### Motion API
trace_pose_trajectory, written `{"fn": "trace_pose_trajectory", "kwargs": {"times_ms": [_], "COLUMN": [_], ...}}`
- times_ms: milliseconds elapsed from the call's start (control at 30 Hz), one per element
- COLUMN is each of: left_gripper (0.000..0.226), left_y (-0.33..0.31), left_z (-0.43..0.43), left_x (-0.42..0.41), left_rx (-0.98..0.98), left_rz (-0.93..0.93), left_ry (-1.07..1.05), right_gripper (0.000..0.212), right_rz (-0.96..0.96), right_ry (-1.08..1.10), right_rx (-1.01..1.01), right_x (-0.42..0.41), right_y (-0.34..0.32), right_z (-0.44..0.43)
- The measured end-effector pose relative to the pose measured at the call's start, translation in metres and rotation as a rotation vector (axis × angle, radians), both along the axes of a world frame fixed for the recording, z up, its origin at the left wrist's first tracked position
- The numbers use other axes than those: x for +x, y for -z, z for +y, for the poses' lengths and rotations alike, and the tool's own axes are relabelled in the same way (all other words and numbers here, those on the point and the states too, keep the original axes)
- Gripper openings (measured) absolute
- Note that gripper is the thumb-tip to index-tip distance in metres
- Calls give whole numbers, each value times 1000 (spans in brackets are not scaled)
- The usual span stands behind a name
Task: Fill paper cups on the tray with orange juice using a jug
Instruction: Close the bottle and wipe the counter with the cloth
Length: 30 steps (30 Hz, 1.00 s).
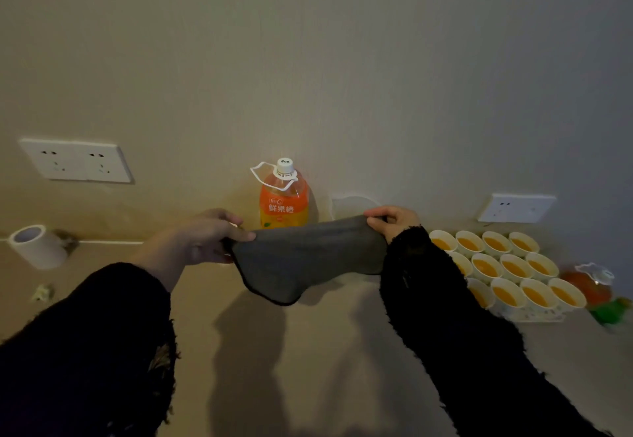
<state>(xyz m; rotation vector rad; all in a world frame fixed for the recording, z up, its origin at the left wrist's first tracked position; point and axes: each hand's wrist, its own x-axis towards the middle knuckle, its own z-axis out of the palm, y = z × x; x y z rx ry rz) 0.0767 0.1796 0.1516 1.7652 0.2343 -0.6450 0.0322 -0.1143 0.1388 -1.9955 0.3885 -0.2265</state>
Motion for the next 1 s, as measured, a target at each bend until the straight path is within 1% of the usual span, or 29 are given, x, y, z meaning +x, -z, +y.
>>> {"fn": "trace_pose_trajectory", "kwargs": {"times_ms": [33, 100, 200, 267, 367, 433, 467, 500, 567, 633, 700, 767, 867, 933, 1000], "left_gripper": [28, 28, 26, 24, 18, 18, 25, 37, 58, 64, 53, 40, 32, 27, 21], "left_y": [2, 5, 8, 8, 7, 2, -1, -4, -6, -7, -8, -6, -2, -3, -4], "left_z": [-1, -4, -10, -13, -13, -10, -8, -8, -7, -6, -7, -8, -14, -18, -19], "left_x": [1, 1, 3, 3, 4, 2, 1, -1, -2, 0, 0, 1, 6, 7, 8], "left_rx": [-51, -90, -61, -17, 38, -8, -42, -58, -54, 18, 148, 331, 564, 652, 697], "left_rz": [-2, -27, -92, -142, -204, -193, -166, -136, -125, -158, -230, -316, -401, -463, -506], "left_ry": [-52, -123, -202, -190, -72, 52, 126, 199, 293, 353, 446, 516, 546, 579, 607], "right_gripper": [23, 24, 27, 27, 24, 22, 20, 17, 5, 15, 15, 17, 35, 40, 42], "right_rz": [9, 51, 59, 45, 51, 72, 80, 78, 72, 59, 66, 106, 129, 135, 150], "right_ry": [29, 52, 98, 149, 132, 95, 84, 78, 64, 16, -40, -121, -224, -249, -292], "right_rx": [-3, -19, 31, 60, 69, 83, 96, 111, 140, 137, 122, 66, -119, -279, -400], "right_x": [0, 1, 4, 5, 6, 6, 6, 6, 5, 5, 3, 2, 1, 3, 4], "right_y": [0, 1, 2, 3, 1, -1, -1, -2, -3, -4, -8, -14, -18, -19, -18], "right_z": [0, -1, 0, 0, -2, -5, -7, -8, -9, -10, -12, -12, -6, -2, -1]}}
